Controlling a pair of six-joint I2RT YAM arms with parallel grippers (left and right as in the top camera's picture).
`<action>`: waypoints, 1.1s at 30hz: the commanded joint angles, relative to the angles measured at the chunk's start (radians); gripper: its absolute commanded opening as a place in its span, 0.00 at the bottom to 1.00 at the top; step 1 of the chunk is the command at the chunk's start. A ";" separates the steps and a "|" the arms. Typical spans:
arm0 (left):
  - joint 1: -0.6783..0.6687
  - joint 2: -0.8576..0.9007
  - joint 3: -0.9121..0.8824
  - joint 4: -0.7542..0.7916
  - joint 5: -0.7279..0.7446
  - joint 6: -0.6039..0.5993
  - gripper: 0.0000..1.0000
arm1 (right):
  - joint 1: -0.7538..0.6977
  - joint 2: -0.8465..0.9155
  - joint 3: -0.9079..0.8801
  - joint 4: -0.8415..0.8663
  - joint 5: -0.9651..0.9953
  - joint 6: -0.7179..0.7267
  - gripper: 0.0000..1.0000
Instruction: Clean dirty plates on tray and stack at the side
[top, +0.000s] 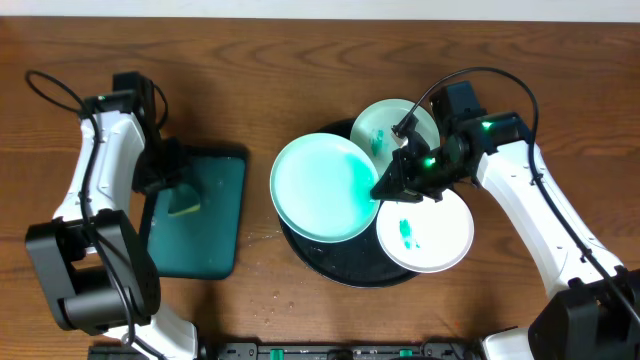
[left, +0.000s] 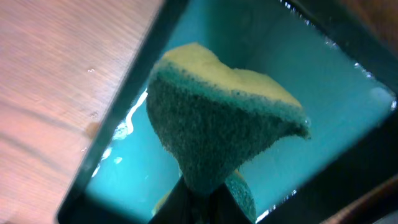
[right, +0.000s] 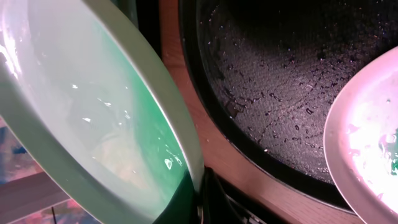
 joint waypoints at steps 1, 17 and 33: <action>0.000 -0.008 -0.074 0.042 0.065 0.036 0.07 | -0.005 -0.013 0.019 -0.001 -0.003 -0.020 0.02; 0.000 -0.037 -0.149 0.117 0.211 0.069 0.79 | -0.003 -0.012 0.019 -0.011 0.138 -0.020 0.01; 0.000 -0.298 -0.101 -0.059 0.002 -0.020 0.80 | 0.000 -0.012 0.019 -0.225 0.473 0.099 0.02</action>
